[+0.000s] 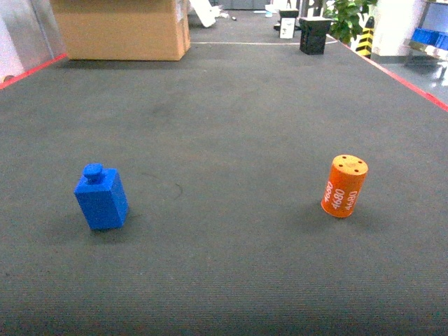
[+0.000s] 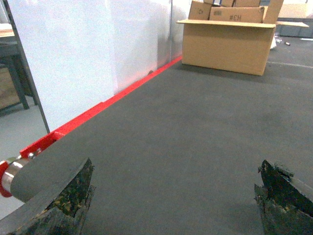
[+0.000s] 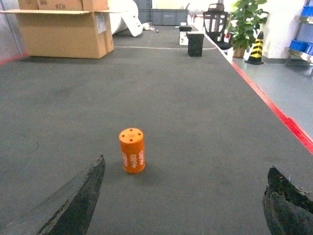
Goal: Sort blue parts and orange caps into right shelf containers
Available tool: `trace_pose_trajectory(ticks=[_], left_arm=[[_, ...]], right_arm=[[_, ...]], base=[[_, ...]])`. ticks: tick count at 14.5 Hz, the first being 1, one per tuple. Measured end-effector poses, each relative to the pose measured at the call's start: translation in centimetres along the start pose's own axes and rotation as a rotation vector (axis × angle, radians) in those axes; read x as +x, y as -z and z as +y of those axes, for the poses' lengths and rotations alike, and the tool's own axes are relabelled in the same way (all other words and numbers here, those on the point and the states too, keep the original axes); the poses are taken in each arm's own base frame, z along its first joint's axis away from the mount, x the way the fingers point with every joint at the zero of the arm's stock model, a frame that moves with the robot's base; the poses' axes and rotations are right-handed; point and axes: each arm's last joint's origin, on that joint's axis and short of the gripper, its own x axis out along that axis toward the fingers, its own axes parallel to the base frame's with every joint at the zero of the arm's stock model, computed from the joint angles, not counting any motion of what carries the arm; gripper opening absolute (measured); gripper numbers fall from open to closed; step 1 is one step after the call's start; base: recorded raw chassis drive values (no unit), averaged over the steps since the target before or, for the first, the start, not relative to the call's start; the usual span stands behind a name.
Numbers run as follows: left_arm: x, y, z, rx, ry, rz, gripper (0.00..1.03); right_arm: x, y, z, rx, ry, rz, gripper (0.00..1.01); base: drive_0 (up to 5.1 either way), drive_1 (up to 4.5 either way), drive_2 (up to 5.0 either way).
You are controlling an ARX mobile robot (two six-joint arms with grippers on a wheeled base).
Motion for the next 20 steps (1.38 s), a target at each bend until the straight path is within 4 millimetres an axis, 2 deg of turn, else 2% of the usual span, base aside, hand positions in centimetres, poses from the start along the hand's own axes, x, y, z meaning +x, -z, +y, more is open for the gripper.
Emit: trace_pose_trajectory(ticks=[2,4,5,7,9,12,17,20], left_arm=[[2.2,-2.0,-1.6,-0.014,0.078,-0.039,0.98],[5.7,-3.6,-4.4,-0.021,0.206,-0.049,0.98],[7.7,-3.6,-6.0,-0.021,0.267,-0.014,0.98],[11.2,-1.7,-8.8,-0.026,0.339,0.099,0.98],[13.5,-0.2,-10.6,-0.031,0.357,0.159,0.98],[14.7,2.0,-11.9,-0.041,0.365,0.222,0.98],[15.5,4.3,-13.1,-0.043,0.381,0.279,0.98],[15.7,4.7,-14.0,-0.046,0.401,0.286,0.98]], right_arm=[[2.1,-1.6,0.9,0.01,-0.027,-0.051,0.98],[6.3,-3.8,3.2,0.022,-0.099,-0.108,0.98],[8.7,-4.2,4.3,0.022,-0.115,-0.104,0.98],[13.5,-2.4,6.0,0.008,-0.12,0.002,0.98],[16.2,0.1,6.8,-0.002,-0.105,0.103,0.98],[18.4,1.2,6.9,0.015,-0.077,0.128,0.98],[21.0,3.1,7.0,0.021,-0.04,0.18,0.98],[22.1,4.2,6.9,0.03,-0.025,0.208,0.98]], base=[[0.0,0.0,0.0],[0.0,0.0,0.0],[0.0,0.0,0.0],[0.0,0.0,0.0],[0.0,0.0,0.0],[0.0,0.0,0.0],[0.0,0.0,0.0],[0.0,0.0,0.0]])
